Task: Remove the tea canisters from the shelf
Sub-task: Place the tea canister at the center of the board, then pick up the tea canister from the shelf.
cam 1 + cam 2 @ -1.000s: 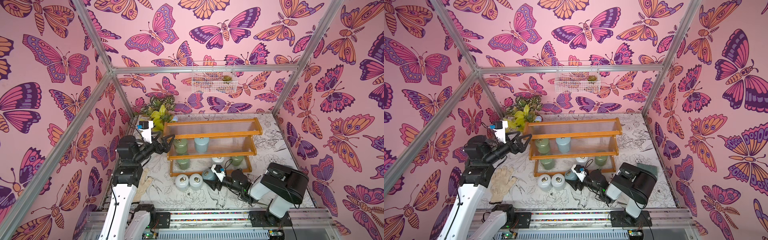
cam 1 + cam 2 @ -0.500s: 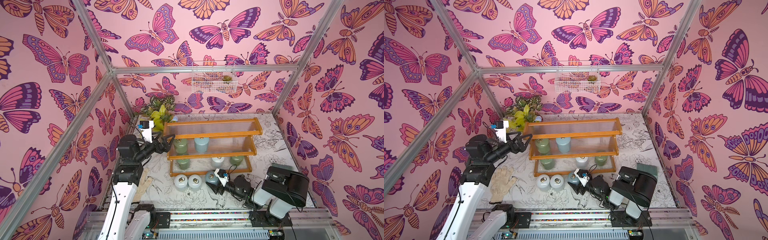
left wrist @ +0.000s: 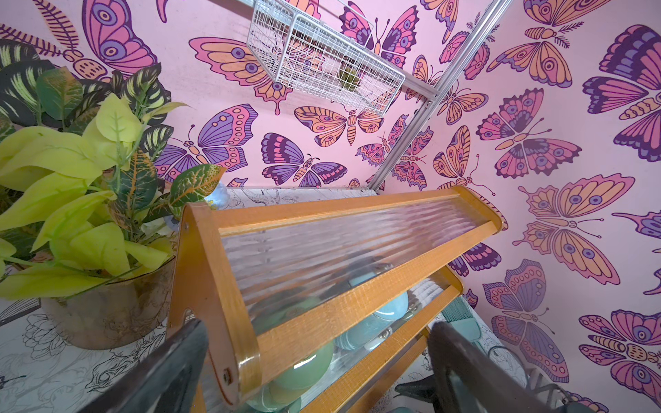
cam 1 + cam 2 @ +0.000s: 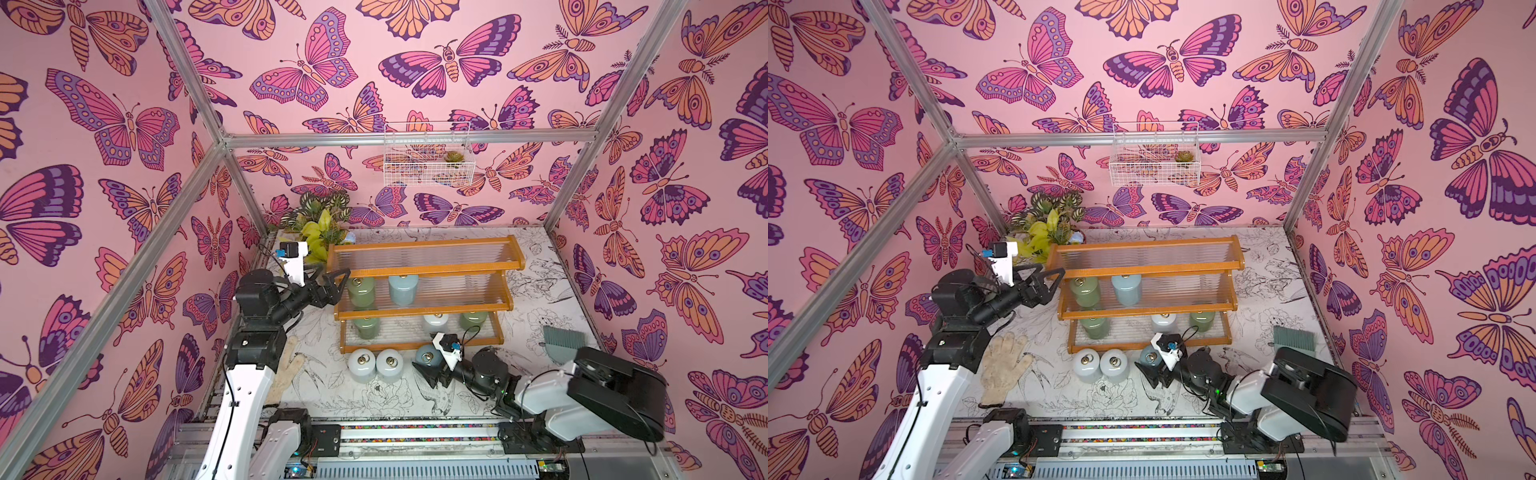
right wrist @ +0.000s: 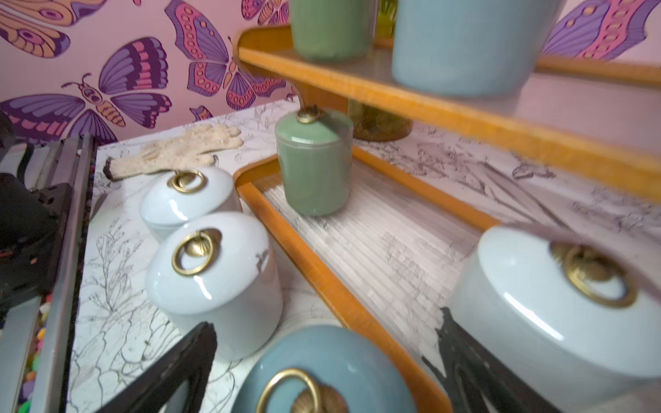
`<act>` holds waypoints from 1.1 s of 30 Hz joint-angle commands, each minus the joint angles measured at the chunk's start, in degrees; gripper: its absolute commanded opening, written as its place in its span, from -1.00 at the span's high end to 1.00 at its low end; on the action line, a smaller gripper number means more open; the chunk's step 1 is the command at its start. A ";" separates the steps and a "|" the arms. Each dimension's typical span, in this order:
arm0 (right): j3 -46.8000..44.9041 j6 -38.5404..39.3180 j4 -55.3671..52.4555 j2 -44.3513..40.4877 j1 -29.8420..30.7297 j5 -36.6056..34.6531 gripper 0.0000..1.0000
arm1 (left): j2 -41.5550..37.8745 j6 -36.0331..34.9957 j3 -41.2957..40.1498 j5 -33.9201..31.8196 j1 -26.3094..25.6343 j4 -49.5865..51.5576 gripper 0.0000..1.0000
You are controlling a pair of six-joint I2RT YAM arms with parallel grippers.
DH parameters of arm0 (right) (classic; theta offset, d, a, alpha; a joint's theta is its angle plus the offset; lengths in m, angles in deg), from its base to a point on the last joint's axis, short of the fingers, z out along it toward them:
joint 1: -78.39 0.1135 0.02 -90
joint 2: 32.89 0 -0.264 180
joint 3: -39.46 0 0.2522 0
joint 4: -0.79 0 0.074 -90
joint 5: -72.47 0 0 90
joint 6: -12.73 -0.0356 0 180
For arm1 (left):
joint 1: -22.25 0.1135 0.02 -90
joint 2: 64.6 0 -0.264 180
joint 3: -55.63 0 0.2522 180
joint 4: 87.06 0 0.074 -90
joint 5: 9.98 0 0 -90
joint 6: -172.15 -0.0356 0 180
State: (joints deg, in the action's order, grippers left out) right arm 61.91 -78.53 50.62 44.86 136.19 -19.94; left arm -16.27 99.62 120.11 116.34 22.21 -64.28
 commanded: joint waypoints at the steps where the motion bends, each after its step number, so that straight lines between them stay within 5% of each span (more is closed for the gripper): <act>1: 5.77 4.62 -16.95 -8.98 0.39 -1.87 -0.98 | -1.18 0.37 -1.06 -0.51 -0.14 0.23 -0.98; 5: 12.06 6.53 -27.79 -17.70 0.30 -5.81 -0.98 | -1.84 0.35 -1.41 -1.13 -0.14 0.20 -0.98; 10: 21.94 8.06 -36.81 -15.49 -0.62 -7.95 -0.98 | -2.09 0.32 -1.65 -0.66 -0.14 0.24 -0.98; 33: 35.72 5.79 -24.20 7.02 -9.41 -1.18 -0.98 | -7.69 0.00 -2.37 5.17 -0.23 0.34 -0.98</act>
State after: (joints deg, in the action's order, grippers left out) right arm 95.72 -71.95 22.93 50.35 127.69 -22.85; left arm -23.46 99.60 117.97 120.03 22.21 -64.24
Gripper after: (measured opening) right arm 0.988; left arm 0.991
